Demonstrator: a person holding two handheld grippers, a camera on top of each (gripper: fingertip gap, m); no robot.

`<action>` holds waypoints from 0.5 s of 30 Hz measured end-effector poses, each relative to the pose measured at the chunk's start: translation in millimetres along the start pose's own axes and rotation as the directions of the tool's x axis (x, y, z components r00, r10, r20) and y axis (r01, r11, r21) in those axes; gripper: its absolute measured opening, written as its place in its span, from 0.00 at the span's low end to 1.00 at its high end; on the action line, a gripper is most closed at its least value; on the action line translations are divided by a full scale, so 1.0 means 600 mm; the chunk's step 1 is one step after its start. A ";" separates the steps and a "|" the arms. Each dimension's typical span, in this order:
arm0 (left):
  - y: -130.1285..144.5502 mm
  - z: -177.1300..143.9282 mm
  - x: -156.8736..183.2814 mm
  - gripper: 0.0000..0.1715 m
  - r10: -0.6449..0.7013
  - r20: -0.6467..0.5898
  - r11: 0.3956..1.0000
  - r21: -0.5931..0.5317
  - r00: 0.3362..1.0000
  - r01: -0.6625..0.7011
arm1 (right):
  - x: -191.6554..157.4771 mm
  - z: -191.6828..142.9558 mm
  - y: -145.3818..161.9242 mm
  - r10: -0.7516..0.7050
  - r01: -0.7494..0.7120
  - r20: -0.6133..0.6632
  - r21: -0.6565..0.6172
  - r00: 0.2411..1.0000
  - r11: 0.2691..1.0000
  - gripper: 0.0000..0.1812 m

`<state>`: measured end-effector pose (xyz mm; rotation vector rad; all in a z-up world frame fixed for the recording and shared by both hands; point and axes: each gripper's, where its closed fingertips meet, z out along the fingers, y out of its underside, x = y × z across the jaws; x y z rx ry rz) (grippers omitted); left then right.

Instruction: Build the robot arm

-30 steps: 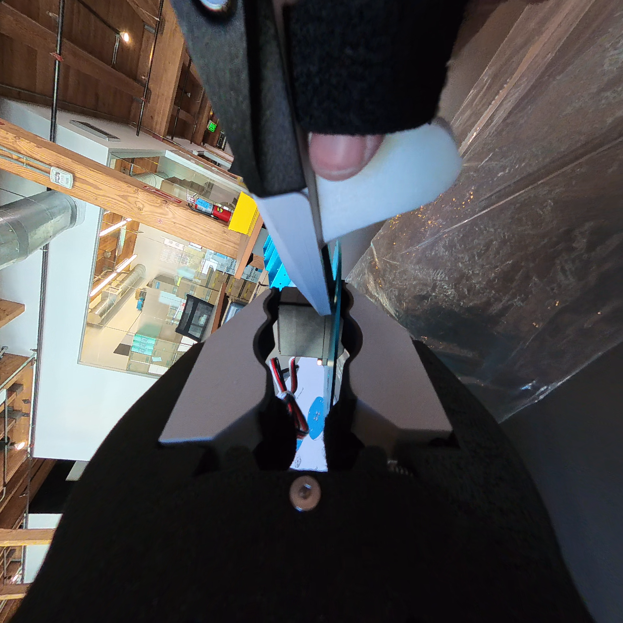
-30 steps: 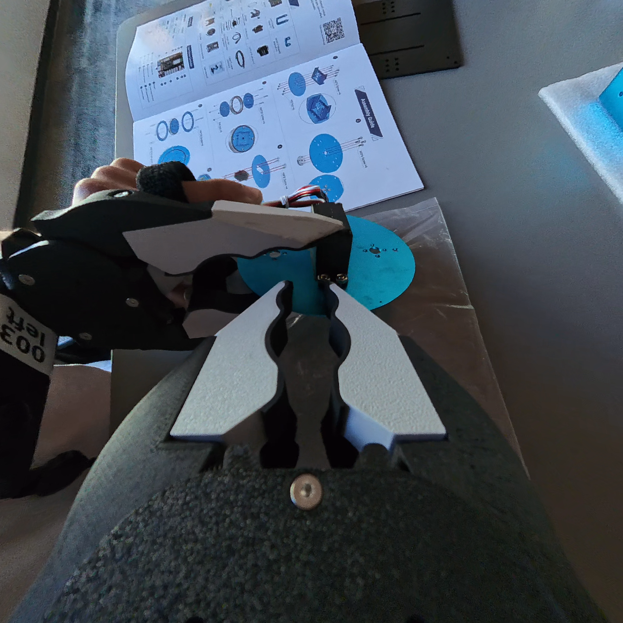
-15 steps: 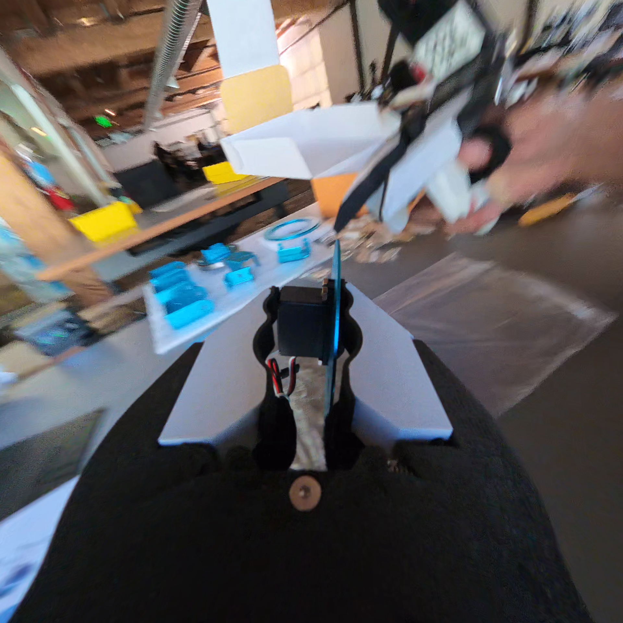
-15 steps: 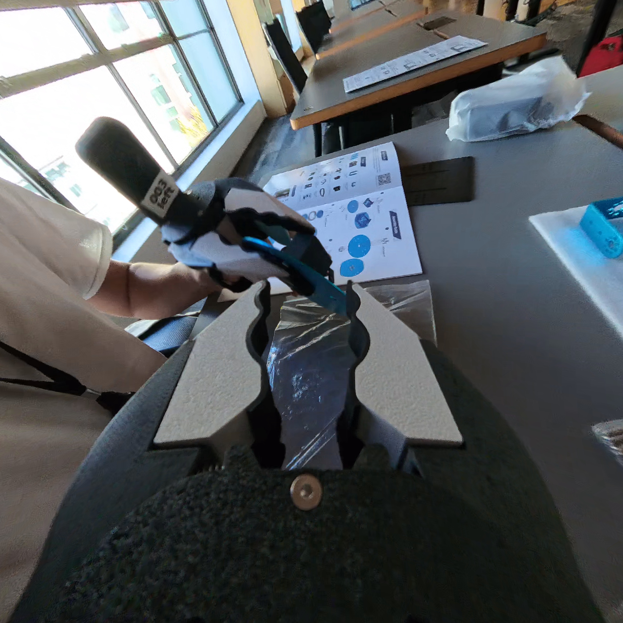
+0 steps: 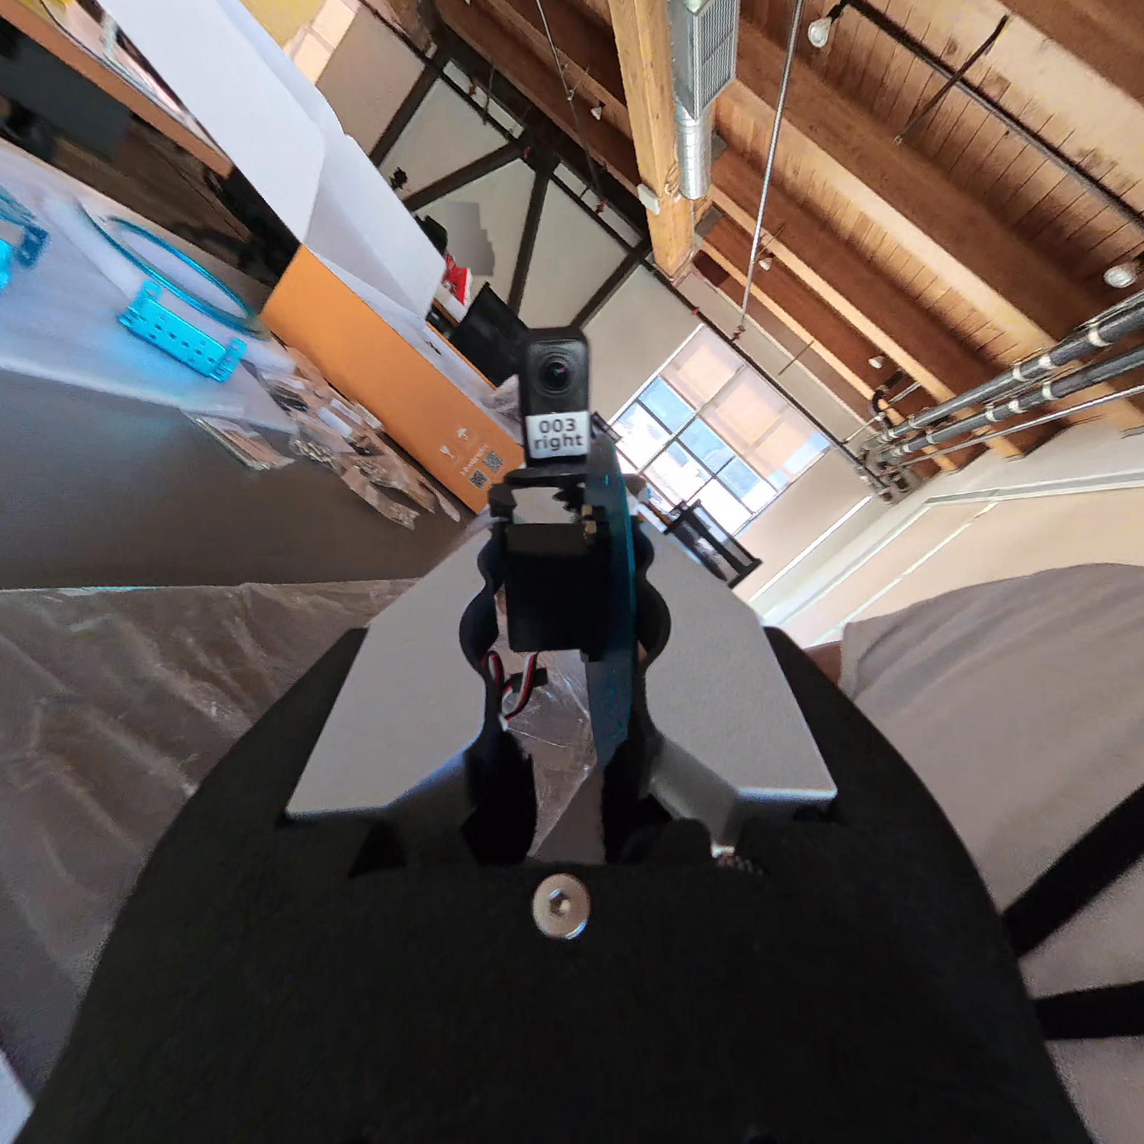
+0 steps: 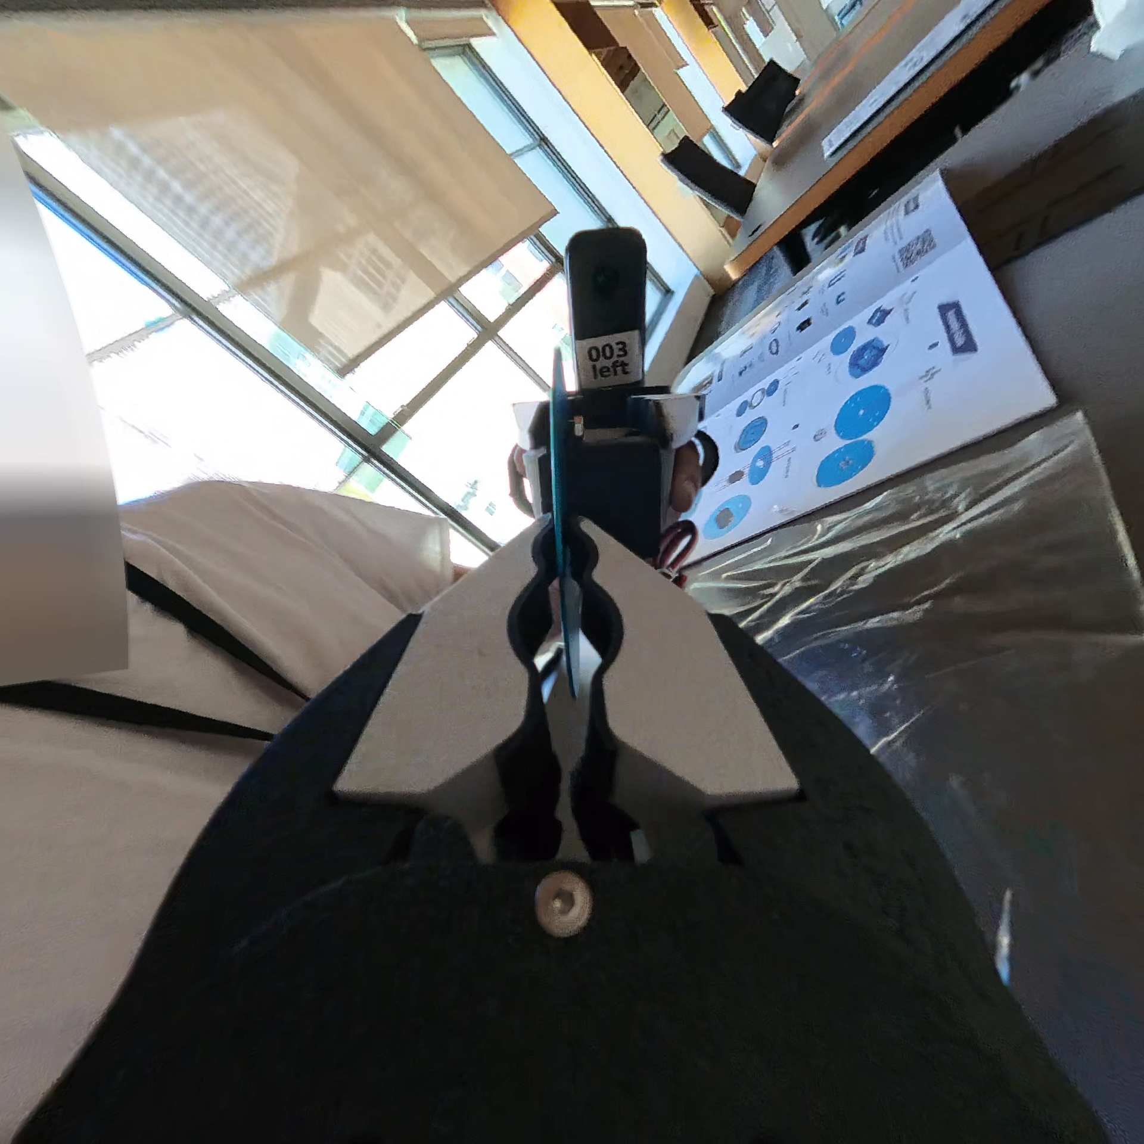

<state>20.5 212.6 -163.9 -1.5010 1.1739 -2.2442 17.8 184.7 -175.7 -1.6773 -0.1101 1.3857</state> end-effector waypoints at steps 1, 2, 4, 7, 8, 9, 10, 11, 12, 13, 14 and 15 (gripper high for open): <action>0.002 0.002 -0.002 0.24 -0.015 -0.008 1.000 -0.015 1.000 0.015 | 0.002 -0.004 -0.002 0.059 -0.059 0.017 0.012 0.998 0.998 0.00; 0.005 0.004 -0.004 0.25 -0.019 -0.006 0.999 -0.027 1.000 0.019 | 0.005 -0.008 -0.003 0.109 -0.110 0.030 0.021 0.994 0.994 0.00; 0.007 0.006 -0.008 0.26 -0.019 -0.002 0.999 -0.036 1.000 0.019 | 0.011 -0.015 -0.002 0.162 -0.163 0.043 0.033 0.986 0.986 0.00; -0.008 -0.006 -0.015 0.27 -0.024 0.015 1.000 0.000 1.000 0.024 | 0.050 -0.029 0.006 0.174 -0.172 -0.097 0.031 0.980 0.985 0.00; -0.014 -0.013 -0.023 0.27 -0.008 0.043 1.000 0.009 0.999 0.008 | 0.057 -0.033 0.011 0.162 -0.162 -0.124 0.015 0.979 0.987 0.00; -0.021 -0.020 -0.029 0.27 0.013 0.068 1.000 0.017 0.998 -0.014 | 0.052 -0.036 0.013 0.173 -0.173 -0.097 0.001 0.980 0.985 0.00; -0.025 -0.027 -0.034 0.27 0.033 0.091 0.999 0.014 0.995 -0.034 | 0.042 -0.038 0.011 0.200 -0.201 -0.052 -0.008 0.978 0.980 0.00; -0.026 -0.031 -0.037 0.27 0.051 0.107 0.999 0.000 0.993 -0.051 | 0.036 -0.041 0.007 0.213 -0.214 -0.030 -0.015 0.977 0.977 0.00; -0.025 -0.034 -0.037 0.26 0.069 0.111 0.997 -0.025 0.991 -0.067 | 0.036 -0.043 0.006 0.206 -0.208 -0.039 -0.035 0.978 0.978 0.00; -0.022 -0.034 -0.036 0.24 0.085 0.106 0.995 -0.060 0.991 -0.079 | 0.036 -0.045 0.011 0.198 -0.202 -0.051 -0.087 0.979 0.976 0.00; -0.016 -0.033 -0.033 0.22 0.095 0.094 0.990 -0.108 0.991 -0.085 | 0.034 -0.046 0.019 0.188 -0.194 -0.056 -0.155 0.981 0.969 0.00; -0.007 -0.030 -0.029 0.20 0.100 0.075 0.982 -0.166 0.992 -0.086 | 0.033 -0.049 0.027 0.175 -0.184 -0.059 -0.230 0.983 0.956 0.00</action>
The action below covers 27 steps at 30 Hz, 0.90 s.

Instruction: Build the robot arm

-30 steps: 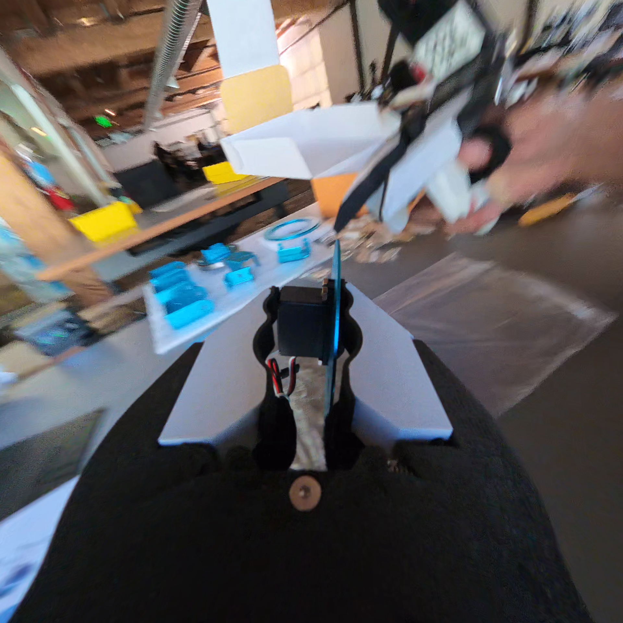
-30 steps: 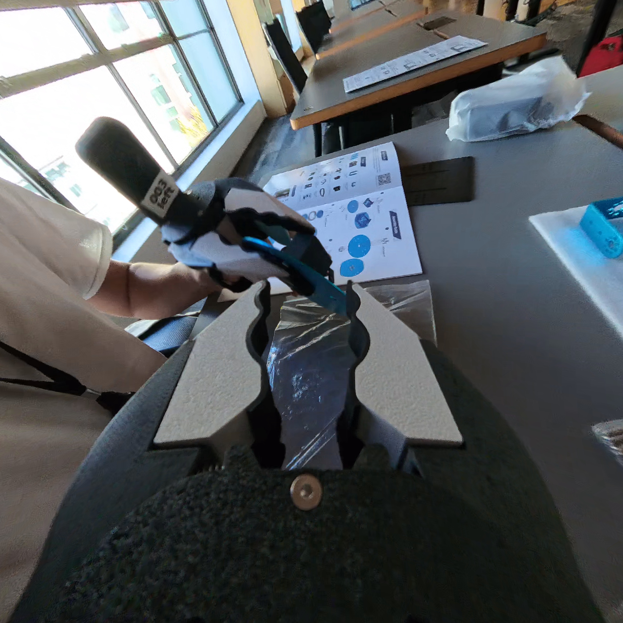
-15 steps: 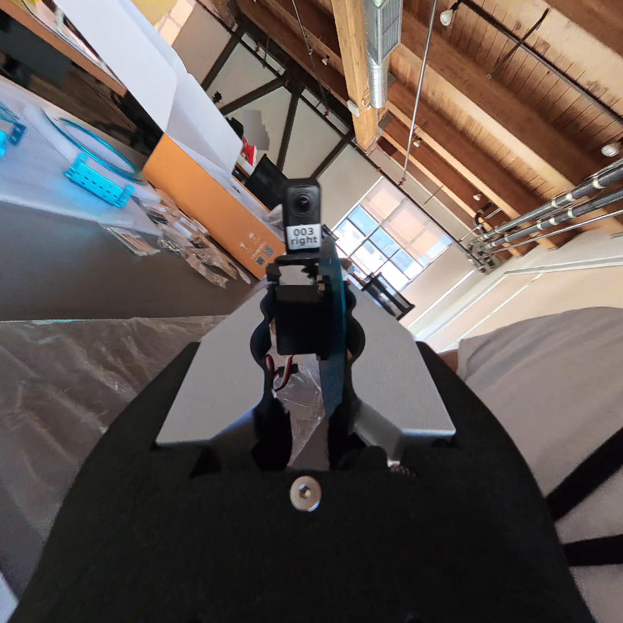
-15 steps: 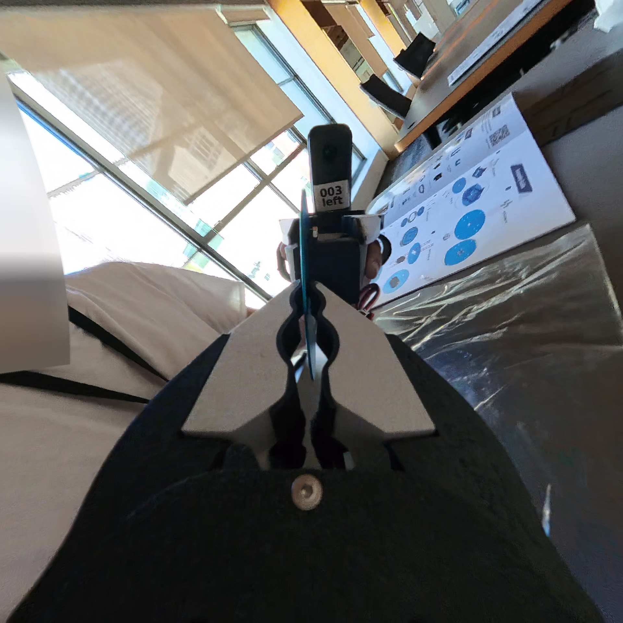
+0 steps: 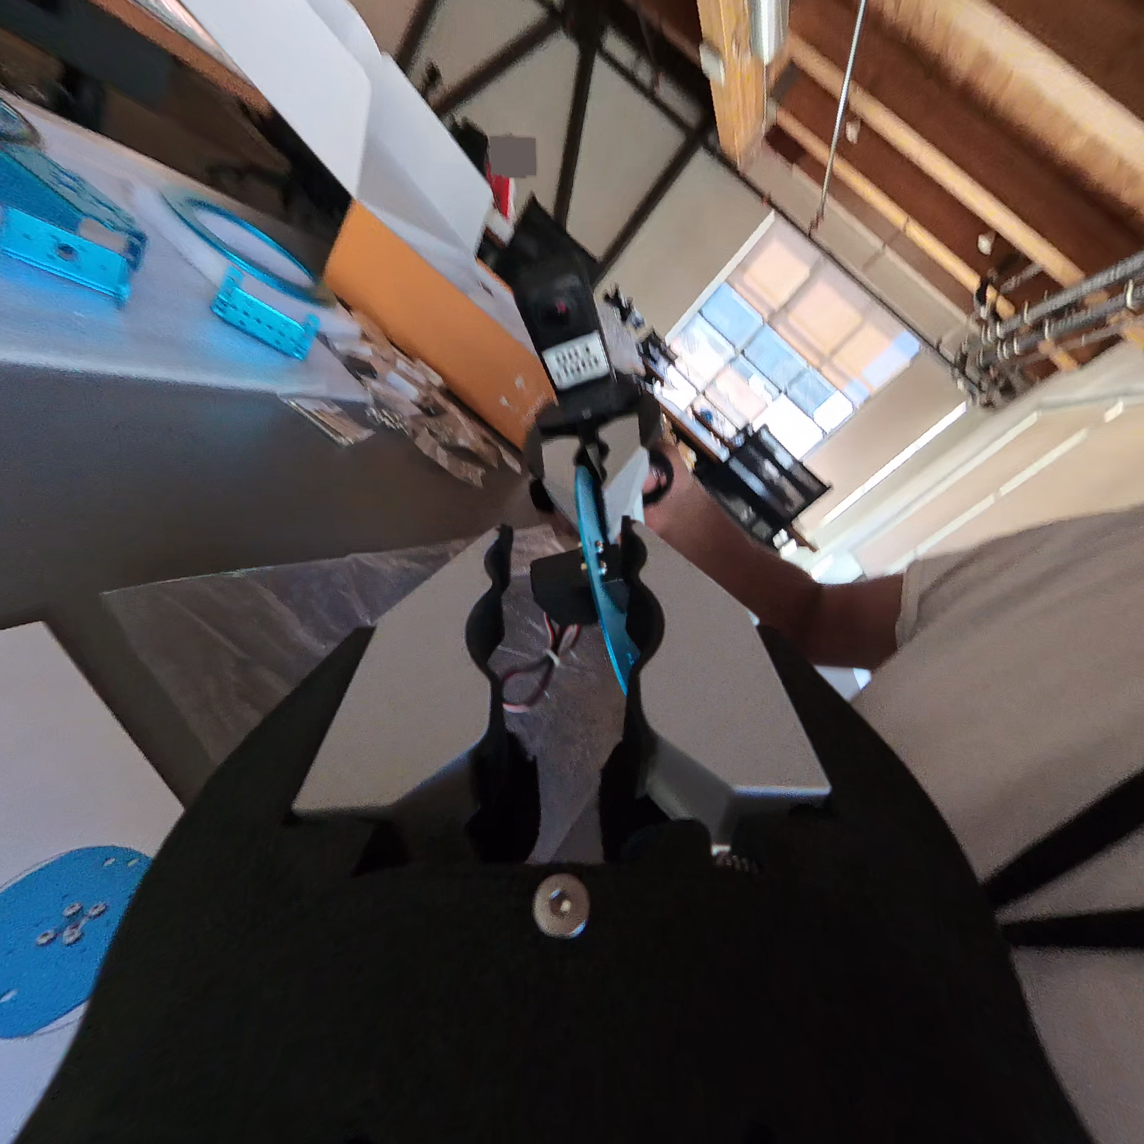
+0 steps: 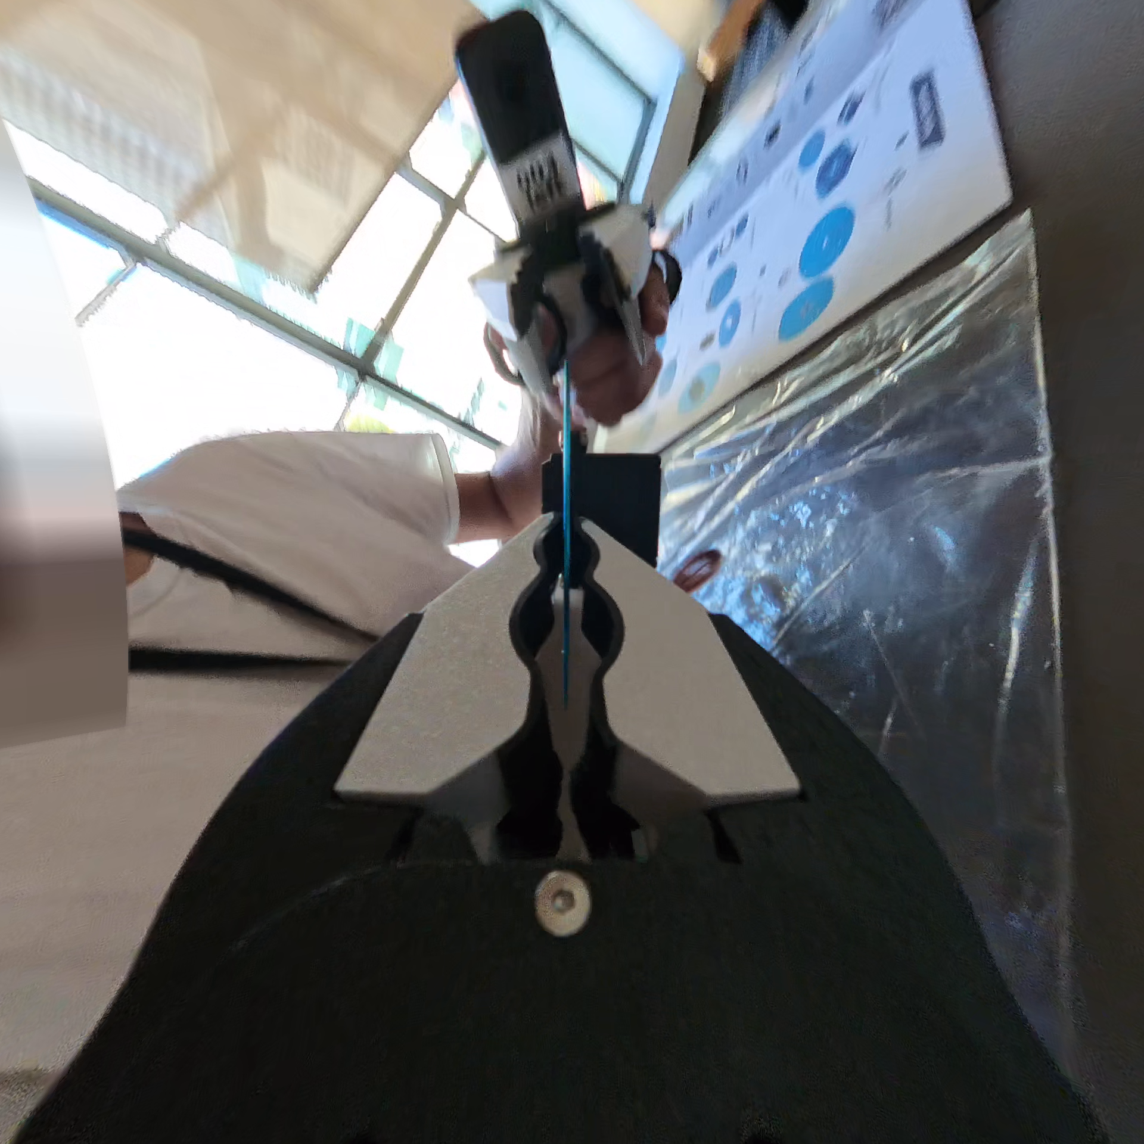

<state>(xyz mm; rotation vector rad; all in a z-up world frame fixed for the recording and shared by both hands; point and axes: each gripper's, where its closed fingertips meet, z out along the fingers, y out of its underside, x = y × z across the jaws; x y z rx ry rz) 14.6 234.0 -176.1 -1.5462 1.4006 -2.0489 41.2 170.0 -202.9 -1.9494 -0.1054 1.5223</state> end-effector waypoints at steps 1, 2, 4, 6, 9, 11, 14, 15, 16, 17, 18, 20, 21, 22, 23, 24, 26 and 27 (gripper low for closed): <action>0.010 0.005 0.007 0.19 0.004 -0.026 0.998 -0.063 1.000 -0.006 | 0.001 -0.002 0.006 -0.014 0.014 -0.009 -0.075 1.000 0.997 0.00; 0.021 0.010 0.013 0.18 0.009 -0.051 0.992 -0.129 0.999 -0.016 | 0.004 -0.004 0.008 -0.028 0.025 -0.019 -0.148 0.999 0.989 0.00; 0.046 0.023 0.023 0.18 0.028 -0.082 0.965 -0.258 0.996 -0.049 | 0.010 -0.010 0.008 -0.045 0.038 -0.019 -0.284 0.999 0.958 0.00; 0.066 0.038 0.024 0.17 0.041 -0.092 0.935 -0.347 0.995 -0.071 | 0.017 -0.014 0.009 -0.042 0.042 0.007 -0.421 0.999 0.906 0.00; 0.076 0.060 0.017 0.17 0.010 -0.094 0.917 -0.395 0.996 -0.047 | 0.032 -0.017 0.018 -0.003 0.039 0.061 -0.606 0.998 0.794 0.00; 0.078 0.072 0.012 0.16 -0.033 -0.099 0.917 -0.400 0.995 -0.010 | 0.034 -0.017 0.031 0.062 0.026 0.099 -0.705 0.993 0.709 0.00; 0.097 0.086 0.003 0.10 -0.063 -0.100 0.904 -0.427 0.993 0.014 | 0.038 -0.013 0.040 0.112 0.023 0.118 -0.781 0.987 0.624 0.00; 0.104 0.091 0.000 0.08 -0.071 -0.098 0.900 -0.435 0.993 0.022 | 0.041 -0.012 0.040 0.120 0.022 0.120 -0.792 0.986 0.610 0.00; 0.112 0.094 -0.005 0.04 -0.066 -0.088 0.895 -0.445 0.994 0.020 | 0.044 -0.012 0.043 0.123 0.024 0.120 -0.804 0.985 0.594 0.00; 0.121 0.096 -0.015 0.03 -0.060 -0.064 0.888 -0.460 0.996 0.024 | 0.050 -0.013 0.047 0.117 0.026 0.114 -0.817 0.987 0.576 0.00; 0.128 0.096 -0.026 0.02 -0.068 -0.031 0.880 -0.473 0.997 0.045 | 0.063 -0.013 0.050 0.093 0.018 0.085 -0.825 0.992 0.565 0.00; 0.132 0.091 -0.036 0.01 -0.134 -0.005 0.870 -0.479 0.991 0.115 | 0.076 -0.009 0.048 0.100 -0.017 0.051 -0.816 0.994 0.578 0.00; 0.132 0.088 -0.039 0.01 -0.168 0.000 0.864 -0.482 0.986 0.147 | 0.077 -0.007 0.044 0.102 -0.016 0.055 -0.803 0.993 0.595 0.01; 0.130 0.085 -0.040 0.01 -0.185 0.004 0.860 -0.483 0.983 0.163 | 0.080 -0.007 0.038 0.081 0.001 0.065 -0.786 0.995 0.618 0.02; 0.130 0.083 -0.041 0.01 -0.189 0.009 0.856 -0.488 0.982 0.170 | 0.084 -0.006 0.027 0.045 0.022 0.068 -0.756 0.997 0.655 0.03; 0.130 0.082 -0.041 0.01 -0.193 0.012 0.850 -0.498 0.981 0.174 | 0.085 -0.009 0.014 0.015 0.043 0.074 -0.718 0.997 0.695 0.04; 0.131 0.080 -0.041 0.01 -0.214 0.015 0.839 -0.510 0.977 0.192 | 0.087 -0.021 -0.023 -0.046 0.067 0.050 -0.610 0.998 0.790 0.08; 0.130 0.079 -0.045 0.02 -0.223 0.022 0.839 -0.505 0.975 0.203 | 0.092 -0.029 -0.046 -0.095 0.085 0.009 -0.531 0.995 0.843 0.08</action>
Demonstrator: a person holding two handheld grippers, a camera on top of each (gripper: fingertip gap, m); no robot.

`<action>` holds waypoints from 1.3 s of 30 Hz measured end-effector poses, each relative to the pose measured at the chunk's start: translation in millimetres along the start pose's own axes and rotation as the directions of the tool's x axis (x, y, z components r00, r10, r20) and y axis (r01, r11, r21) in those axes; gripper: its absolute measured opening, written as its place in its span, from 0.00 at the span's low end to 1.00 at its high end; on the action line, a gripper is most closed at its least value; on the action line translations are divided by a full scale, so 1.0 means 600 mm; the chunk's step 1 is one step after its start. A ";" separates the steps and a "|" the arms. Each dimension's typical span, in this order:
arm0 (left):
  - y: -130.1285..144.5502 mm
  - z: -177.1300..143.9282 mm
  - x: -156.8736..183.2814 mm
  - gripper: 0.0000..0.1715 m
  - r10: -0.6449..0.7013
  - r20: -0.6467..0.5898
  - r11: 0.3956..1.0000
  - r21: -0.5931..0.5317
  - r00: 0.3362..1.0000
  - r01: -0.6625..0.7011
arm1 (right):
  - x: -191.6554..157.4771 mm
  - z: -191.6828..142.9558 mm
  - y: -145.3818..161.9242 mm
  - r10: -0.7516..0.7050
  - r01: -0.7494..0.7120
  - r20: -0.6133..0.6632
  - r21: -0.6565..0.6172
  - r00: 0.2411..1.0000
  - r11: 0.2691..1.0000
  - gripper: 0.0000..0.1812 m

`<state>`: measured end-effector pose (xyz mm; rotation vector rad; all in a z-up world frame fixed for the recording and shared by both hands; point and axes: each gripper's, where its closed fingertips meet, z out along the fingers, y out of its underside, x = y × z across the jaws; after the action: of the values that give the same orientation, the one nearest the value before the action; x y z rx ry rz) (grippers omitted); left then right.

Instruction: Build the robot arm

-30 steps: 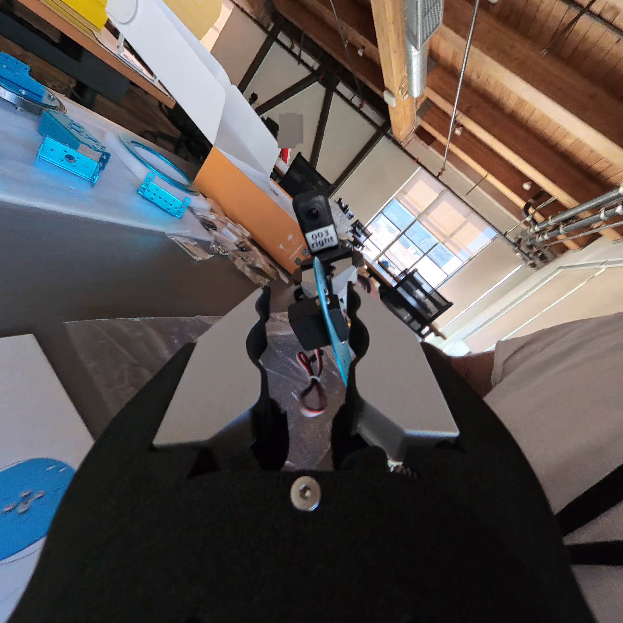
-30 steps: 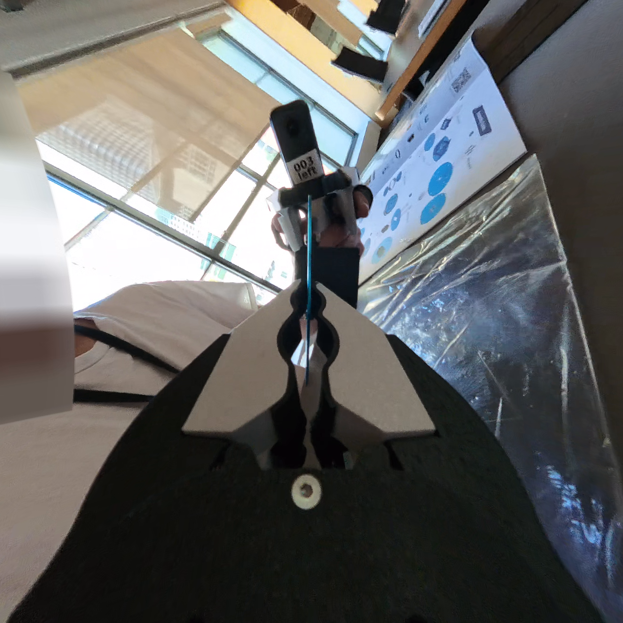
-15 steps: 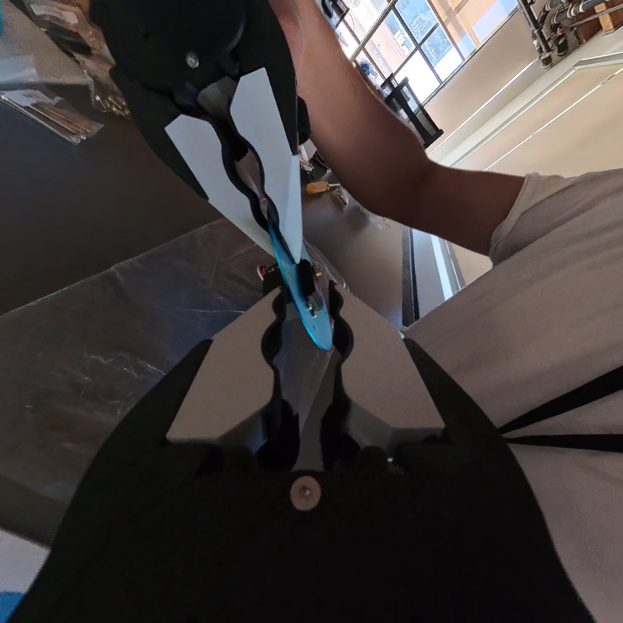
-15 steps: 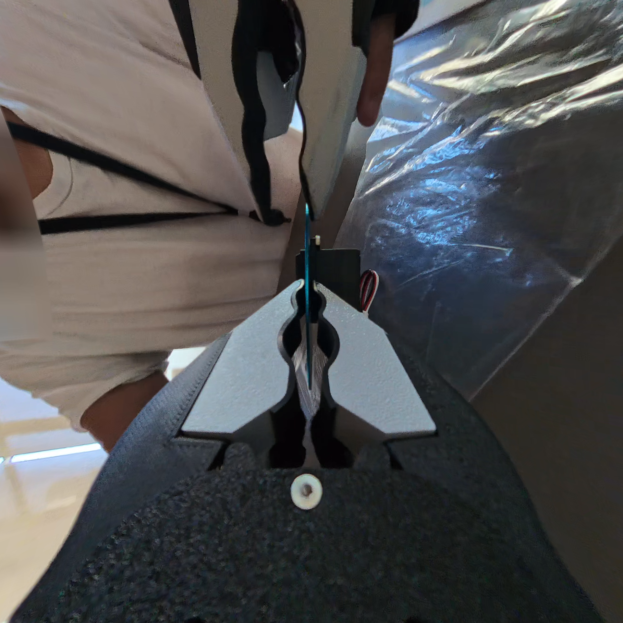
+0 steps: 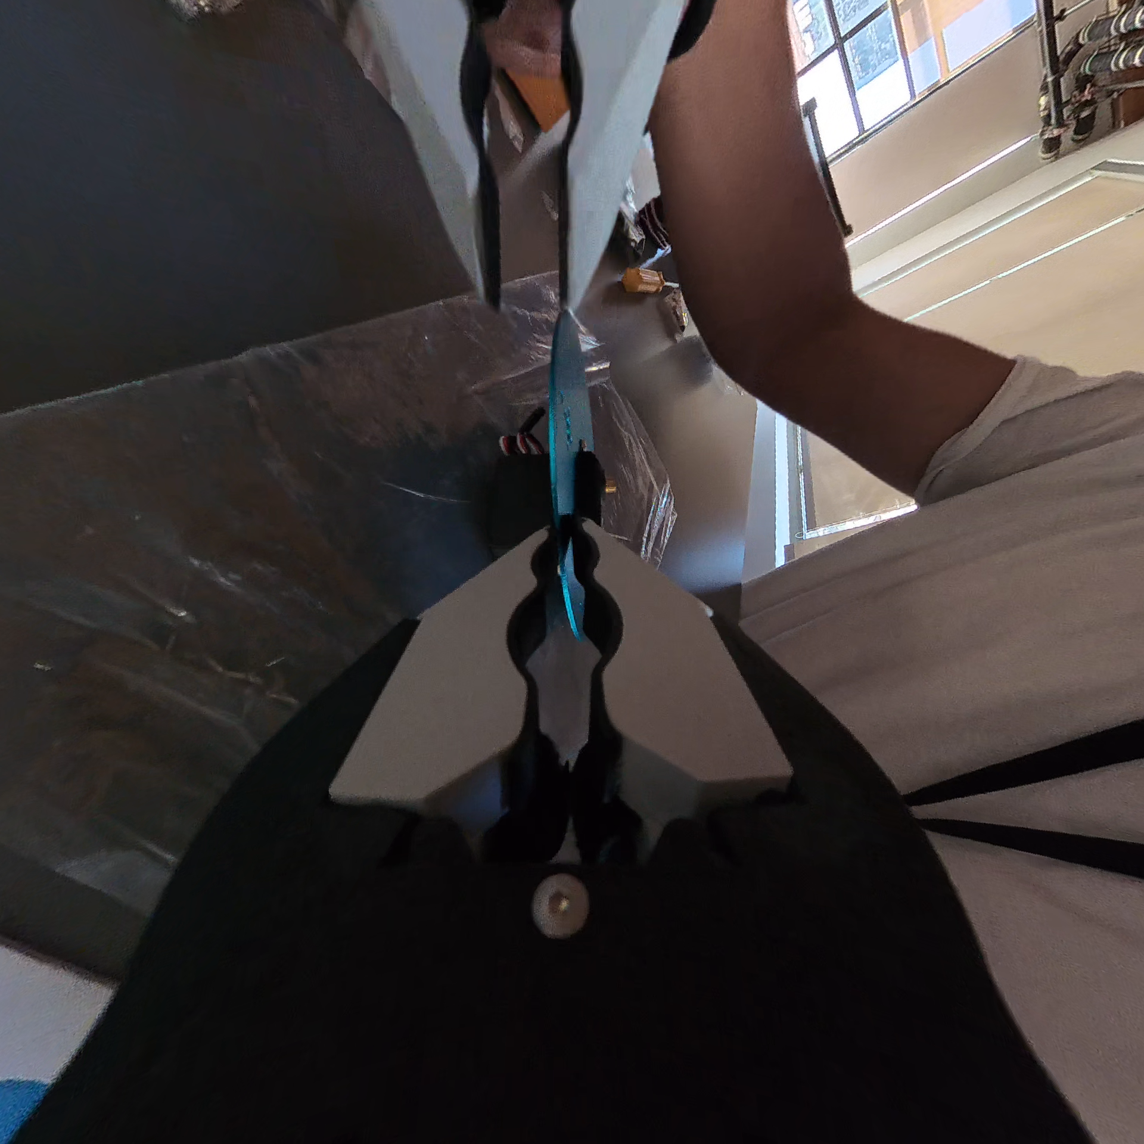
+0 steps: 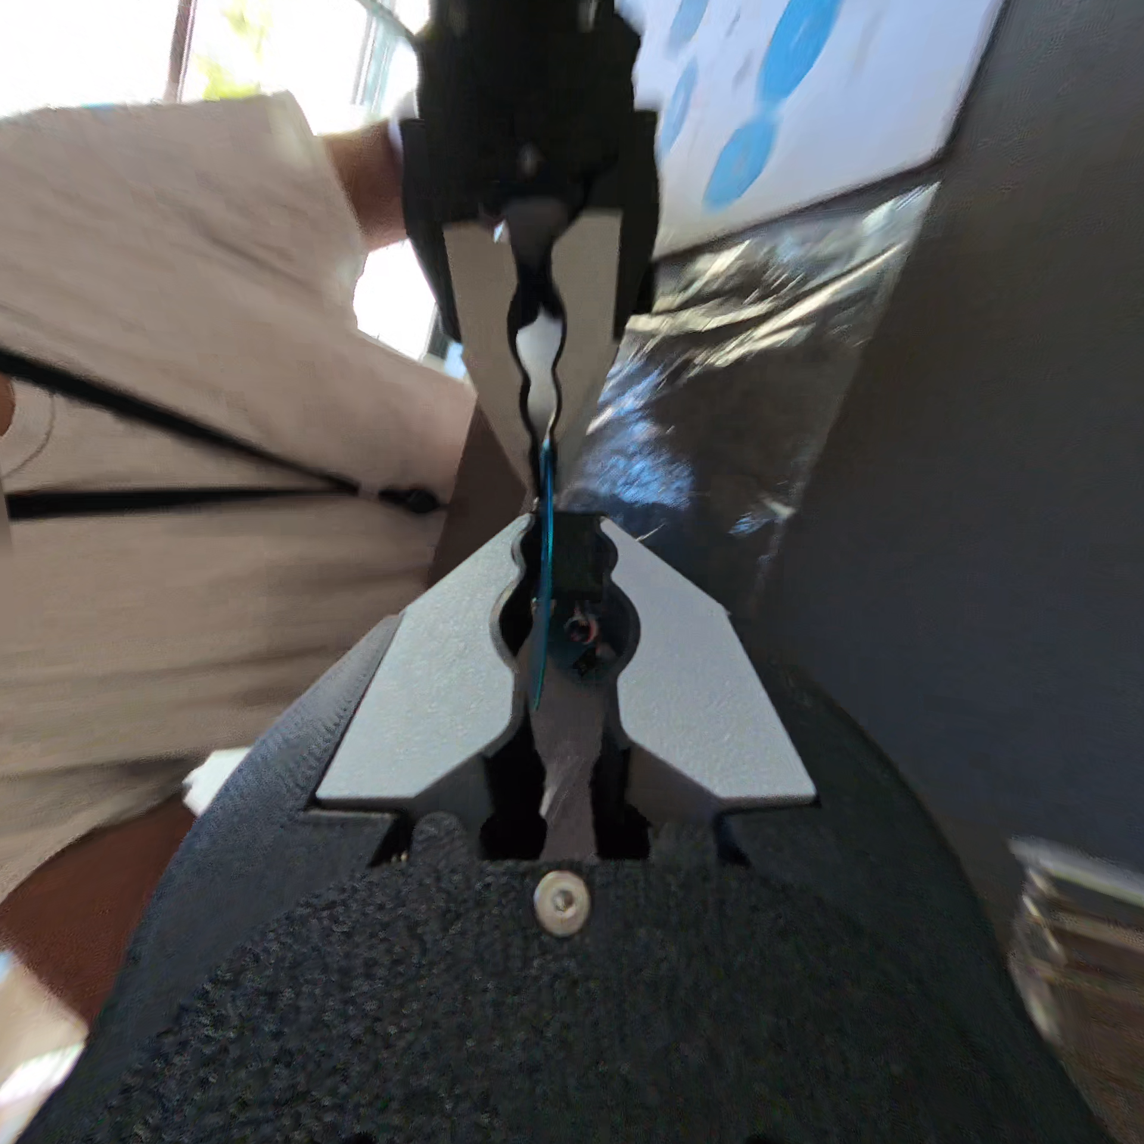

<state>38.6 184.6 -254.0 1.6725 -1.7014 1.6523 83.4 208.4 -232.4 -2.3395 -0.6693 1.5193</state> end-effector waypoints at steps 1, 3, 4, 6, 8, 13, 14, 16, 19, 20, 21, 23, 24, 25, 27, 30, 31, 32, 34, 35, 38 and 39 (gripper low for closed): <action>-0.002 -0.002 -0.006 0.02 -0.007 0.009 1.000 0.010 1.000 0.007 | 0.004 -0.020 -0.012 -0.018 0.024 -0.064 0.095 0.998 0.995 0.07; -0.006 -0.008 -0.027 0.06 -0.007 0.071 0.999 0.032 0.997 0.005 | 0.006 -0.057 -0.024 -0.009 0.065 -0.203 0.268 0.979 0.961 0.04; -0.007 -0.011 -0.042 0.09 0.006 0.123 0.999 0.039 0.992 -0.011 | 0.004 -0.069 -0.020 0.014 0.076 -0.259 0.335 0.966 0.939 0.01; -0.009 -0.017 -0.053 0.13 0.039 0.181 0.997 0.052 0.983 -0.049 | 0.003 -0.085 -0.002 0.073 0.118 -0.389 0.445 0.919 0.888 0.00; -0.007 -0.017 -0.047 0.11 0.072 0.189 0.995 0.053 0.979 -0.084 | -0.011 -0.082 0.026 0.108 0.176 -0.476 0.513 0.873 0.840 0.01; -0.016 -0.054 -0.029 0.15 0.128 0.239 0.979 0.123 0.963 -0.161 | -0.081 -0.043 0.086 0.150 0.299 -0.588 0.595 0.795 0.746 0.06; -0.016 -0.080 -0.013 0.15 0.144 0.242 0.968 0.167 0.960 -0.188 | -0.098 -0.038 0.092 0.163 0.340 -0.613 0.617 0.773 0.710 0.06; 0.000 -0.146 0.012 0.15 0.199 0.326 0.931 0.232 0.924 -0.282 | -0.125 -0.023 0.108 0.198 0.409 -0.664 0.638 0.721 0.652 0.08; 0.060 -0.252 0.033 0.16 0.244 0.559 0.866 0.243 0.793 -0.438 | -0.144 0.011 0.131 0.260 0.476 -0.736 0.624 0.626 0.620 0.13; 0.087 -0.283 0.038 0.17 0.230 0.626 0.852 0.241 0.745 -0.465 | -0.146 0.018 0.136 0.285 0.502 -0.761 0.613 0.583 0.610 0.13; 0.115 -0.310 0.043 0.17 0.205 0.680 0.844 0.241 0.704 -0.479 | -0.145 0.022 0.141 0.310 0.523 -0.784 0.599 0.538 0.606 0.14; 0.174 -0.352 0.048 0.17 0.128 0.760 0.847 0.252 0.638 -0.469 | -0.134 0.028 0.157 0.359 0.553 -0.831 0.552 0.424 0.625 0.15; 0.202 -0.365 0.049 0.16 0.092 0.781 0.854 0.257 0.617 -0.452 | -0.132 0.032 0.159 0.369 0.562 -0.839 0.543 0.401 0.624 0.16; 0.226 -0.375 0.050 0.16 0.059 0.798 0.861 0.264 0.600 -0.436 | -0.134 0.038 0.157 0.376 0.566 -0.836 0.547 0.400 0.616 0.17; 0.257 -0.385 0.052 0.17 0.026 0.816 0.861 0.276 0.578 -0.428 | -0.139 0.042 0.152 0.393 0.580 -0.826 0.564 0.404 0.588 0.17; 0.284 -0.389 0.051 0.17 0.030 0.826 0.869 0.256 0.562 -0.423 | -0.138 0.046 0.146 0.392 0.589 -0.838 0.546 0.379 0.596 0.17; 0.290 -0.390 0.050 0.17 0.039 0.832 0.872 0.243 0.554 -0.426 | -0.136 0.044 0.147 0.390 0.595 -0.851 0.524 0.350 0.610 0.16; 0.295 -0.391 0.051 0.17 0.052 0.836 0.871 0.230 0.547 -0.435 | -0.132 0.045 0.148 0.388 0.590 -0.859 0.512 0.335 0.624 0.15; 0.299 -0.393 0.053 0.17 0.070 0.847 0.856 0.220 0.527 -0.468 | -0.120 0.052 0.150 0.386 0.562 -0.862 0.508 0.330 0.653 0.17; 0.300 -0.394 0.055 0.17 0.072 0.848 0.848 0.226 0.525 -0.480 | -0.116 0.052 0.151 0.386 0.555 -0.867 0.499 0.316 0.666 0.17; 0.304 -0.387 0.062 0.17 0.066 0.817 0.838 0.266 0.573 -0.476 | -0.106 0.053 0.155 0.391 0.536 -0.874 0.486 0.290 0.690 0.15; 0.302 -0.386 0.064 0.17 0.069 0.812 0.831 0.275 0.580 -0.483 | -0.104 0.053 0.156 0.394 0.530 -0.873 0.487 0.288 0.694 0.15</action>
<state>-236.5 295.0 -241.5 2.8177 -2.1335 1.6829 54.8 95.4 -240.2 -1.9129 0.1949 -0.0681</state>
